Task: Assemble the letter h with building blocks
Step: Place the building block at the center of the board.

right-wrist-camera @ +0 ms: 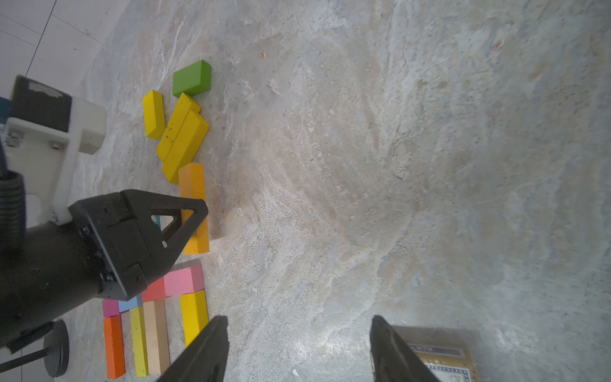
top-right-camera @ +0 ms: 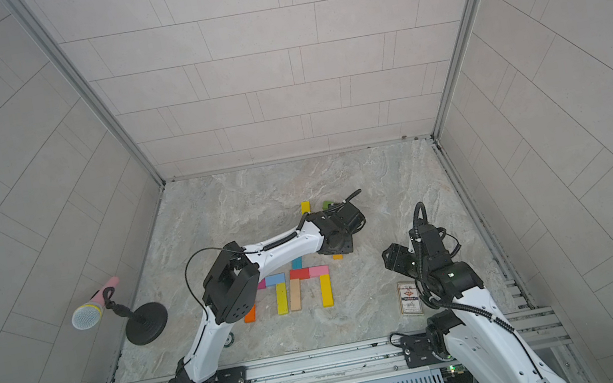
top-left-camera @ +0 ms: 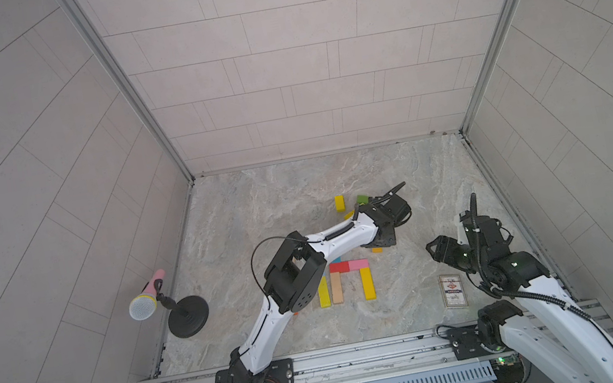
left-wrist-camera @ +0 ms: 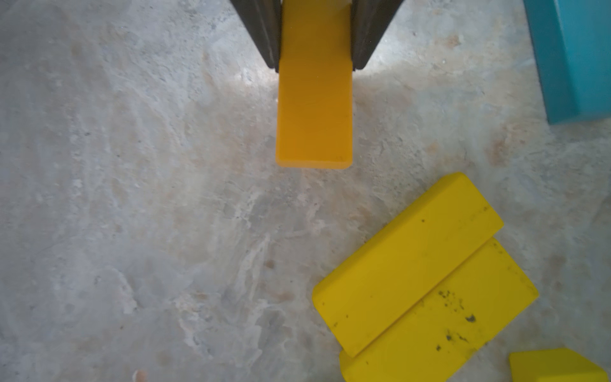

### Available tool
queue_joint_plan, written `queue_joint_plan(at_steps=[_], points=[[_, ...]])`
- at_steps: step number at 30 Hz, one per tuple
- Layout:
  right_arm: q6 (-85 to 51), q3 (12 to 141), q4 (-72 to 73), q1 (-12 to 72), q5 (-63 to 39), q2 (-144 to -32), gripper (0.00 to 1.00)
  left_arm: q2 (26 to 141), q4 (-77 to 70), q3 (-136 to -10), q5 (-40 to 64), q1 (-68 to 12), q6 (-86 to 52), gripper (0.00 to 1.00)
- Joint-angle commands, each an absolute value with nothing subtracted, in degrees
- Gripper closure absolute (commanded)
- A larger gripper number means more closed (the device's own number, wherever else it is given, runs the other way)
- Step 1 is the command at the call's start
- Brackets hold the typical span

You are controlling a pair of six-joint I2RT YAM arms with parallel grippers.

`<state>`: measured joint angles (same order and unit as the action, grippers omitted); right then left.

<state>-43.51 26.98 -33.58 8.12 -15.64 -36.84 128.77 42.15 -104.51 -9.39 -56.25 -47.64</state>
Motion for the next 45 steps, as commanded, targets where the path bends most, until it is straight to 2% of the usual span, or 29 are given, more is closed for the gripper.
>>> queue_joint_plan(at_steps=[1, 25, 27, 31, 35, 40, 45], points=[[-43.2, 26.5, -33.1, 7.8, -15.8, -36.0, 0.3, 127.5, 42.9, -103.6, -12.6, -56.6, -51.7, 0.97], [-42.2, 25.1, -33.2, 5.3, -18.5, -35.2, 0.3, 133.1, 43.7, -105.6, -14.7, -58.3, -53.4, 0.96], [-42.2, 25.1, -33.2, 5.1, -18.7, -35.2, 0.3, 133.3, 43.4, -105.6, -14.5, -58.3, -53.5, 0.9], [-42.1, 25.0, -33.2, 4.9, -19.3, -35.2, 0.3, 132.9, 42.8, -105.5, -14.6, -58.4, -53.4, 0.65], [-42.1, 25.0, -33.2, 4.8, -19.5, -35.2, 0.29, 132.4, 42.4, -105.8, -14.7, -58.4, -52.9, 0.47], [-41.9, 25.1, -33.8, 4.6, -19.5, -34.8, 0.26, 130.5, 41.8, -107.5, -15.5, -58.1, -51.4, 0.38], [-41.1, 25.4, -34.0, 4.6, -20.2, -34.6, 0.23, 121.4, 37.0, -108.2, -16.1, -57.7, -47.7, 0.34]])
